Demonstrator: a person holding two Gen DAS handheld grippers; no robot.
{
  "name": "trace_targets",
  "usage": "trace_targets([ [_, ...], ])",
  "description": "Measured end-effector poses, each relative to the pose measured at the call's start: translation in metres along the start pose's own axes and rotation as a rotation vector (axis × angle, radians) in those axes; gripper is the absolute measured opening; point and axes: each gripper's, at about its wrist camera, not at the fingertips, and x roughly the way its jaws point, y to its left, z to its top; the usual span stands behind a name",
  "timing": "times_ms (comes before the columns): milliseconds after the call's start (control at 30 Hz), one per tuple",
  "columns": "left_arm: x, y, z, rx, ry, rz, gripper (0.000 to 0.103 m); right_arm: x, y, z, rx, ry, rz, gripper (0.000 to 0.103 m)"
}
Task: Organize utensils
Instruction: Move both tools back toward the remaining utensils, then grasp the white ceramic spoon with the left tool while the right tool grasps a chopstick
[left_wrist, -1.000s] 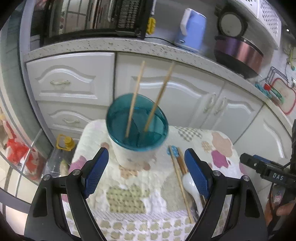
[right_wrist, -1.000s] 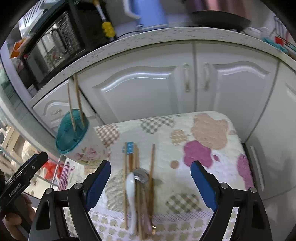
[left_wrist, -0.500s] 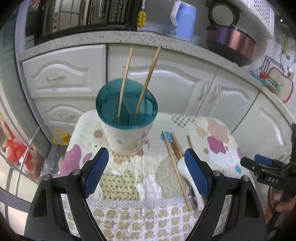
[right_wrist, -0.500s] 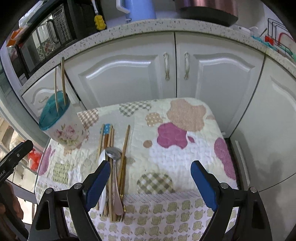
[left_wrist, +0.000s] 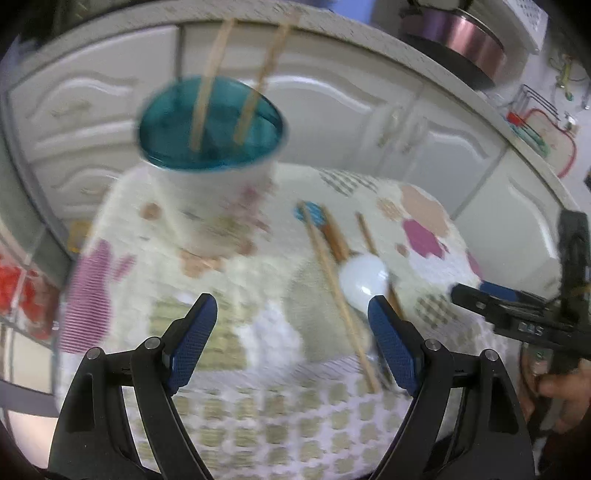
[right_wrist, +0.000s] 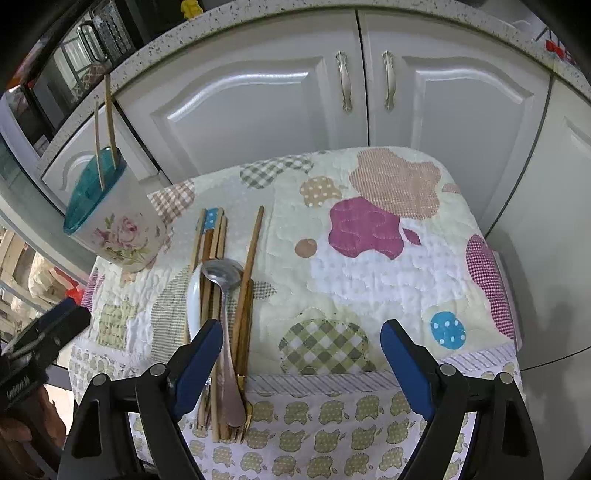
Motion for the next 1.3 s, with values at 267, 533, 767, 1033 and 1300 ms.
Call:
trace_targets([
  [267, 0.052, -0.050, 0.001, 0.089, 0.103, -0.090, 0.075, 0.005, -0.012, -0.002, 0.011, 0.026, -0.007, 0.086],
  [533, 0.098, -0.055, 0.016, 0.047, 0.156, -0.057, 0.033, -0.001, -0.026, -0.006, 0.030, 0.030, -0.007, 0.086],
  [767, 0.071, -0.013, 0.013, -0.028, 0.166, -0.093, 0.016, 0.007, -0.020, -0.004, 0.021, 0.040, 0.019, 0.086],
  [1033, 0.047, 0.047, -0.005, -0.211, 0.183, -0.170, 0.016, 0.023, 0.002, 0.001, -0.041, 0.057, 0.069, 0.079],
  [1300, 0.042, 0.071, -0.007, -0.274, 0.168, -0.178, 0.034, 0.064, 0.012, 0.037, -0.008, 0.109, 0.160, 0.051],
])
